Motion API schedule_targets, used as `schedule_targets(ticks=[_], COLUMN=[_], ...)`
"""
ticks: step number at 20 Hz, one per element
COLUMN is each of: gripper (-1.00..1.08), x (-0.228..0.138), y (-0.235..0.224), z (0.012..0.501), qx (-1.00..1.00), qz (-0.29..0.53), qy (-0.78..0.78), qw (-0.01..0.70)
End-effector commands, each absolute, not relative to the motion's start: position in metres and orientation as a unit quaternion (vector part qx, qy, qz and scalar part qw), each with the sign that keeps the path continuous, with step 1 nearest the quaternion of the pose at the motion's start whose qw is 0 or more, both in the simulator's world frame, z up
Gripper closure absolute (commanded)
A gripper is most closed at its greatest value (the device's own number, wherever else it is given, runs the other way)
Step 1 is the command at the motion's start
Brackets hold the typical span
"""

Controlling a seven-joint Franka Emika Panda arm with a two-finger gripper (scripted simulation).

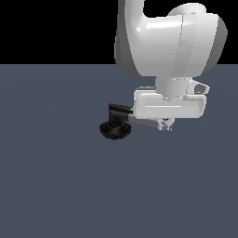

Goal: Turn on the faucet by rotating a designated handle.

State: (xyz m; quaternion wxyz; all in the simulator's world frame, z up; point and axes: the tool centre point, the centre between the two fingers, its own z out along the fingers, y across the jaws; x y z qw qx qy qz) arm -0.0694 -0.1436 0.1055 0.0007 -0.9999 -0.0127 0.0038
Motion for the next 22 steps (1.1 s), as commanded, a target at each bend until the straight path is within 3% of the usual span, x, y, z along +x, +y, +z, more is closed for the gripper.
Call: schedule_targets(ticks=[1,22], gripper=[1.08,1.08], x=[-0.057,-0.002], y=[-0.144,-0.195], z=[0.105,0.105], qx=[-1.0,-1.0], qz=[0.0,0.0], qy=[-0.019,-0.014], qw=[0.0,0.0])
